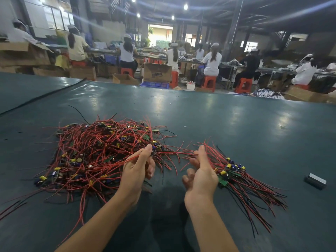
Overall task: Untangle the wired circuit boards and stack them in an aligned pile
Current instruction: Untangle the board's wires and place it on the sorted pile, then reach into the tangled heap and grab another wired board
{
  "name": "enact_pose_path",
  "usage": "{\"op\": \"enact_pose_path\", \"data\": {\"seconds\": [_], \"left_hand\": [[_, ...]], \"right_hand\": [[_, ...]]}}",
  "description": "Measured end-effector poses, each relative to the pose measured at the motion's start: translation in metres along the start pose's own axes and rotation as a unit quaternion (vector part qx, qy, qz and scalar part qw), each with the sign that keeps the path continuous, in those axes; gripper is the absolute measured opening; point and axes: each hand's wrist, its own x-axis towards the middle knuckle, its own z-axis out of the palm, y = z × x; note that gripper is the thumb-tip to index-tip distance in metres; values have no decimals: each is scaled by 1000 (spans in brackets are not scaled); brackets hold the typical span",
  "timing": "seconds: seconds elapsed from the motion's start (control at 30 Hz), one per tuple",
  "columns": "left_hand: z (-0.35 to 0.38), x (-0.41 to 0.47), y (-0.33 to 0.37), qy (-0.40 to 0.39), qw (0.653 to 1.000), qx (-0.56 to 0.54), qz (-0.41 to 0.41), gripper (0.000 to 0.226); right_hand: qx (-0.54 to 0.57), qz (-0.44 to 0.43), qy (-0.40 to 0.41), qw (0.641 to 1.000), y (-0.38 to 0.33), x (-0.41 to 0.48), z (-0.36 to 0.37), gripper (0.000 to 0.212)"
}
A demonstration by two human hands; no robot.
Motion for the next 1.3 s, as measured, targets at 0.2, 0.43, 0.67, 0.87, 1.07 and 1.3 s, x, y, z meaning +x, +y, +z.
{"op": "enact_pose_path", "data": {"seconds": [0.2,0.43,0.67,0.87,1.07,1.3], "left_hand": [[1,0,1,-59,997,-1,-46,40],[6,-5,-9,-148,980,105,-77,51],[5,-2,-9,-130,982,97,-95,52],[4,-2,-8,-120,984,92,-94,51],[1,-4,1,-69,964,218,134,40],[-13,5,6,-14,772,519,367,21]], "right_hand": [[-96,-28,-215,971,29,-40,19,28],[13,-8,-38,999,0,-13,13,36],[135,41,126,982,-43,36,-33,18],[134,66,127,981,-46,41,-38,15],[127,91,72,985,-45,35,-35,13],[22,71,20,997,-18,23,-15,19]]}}
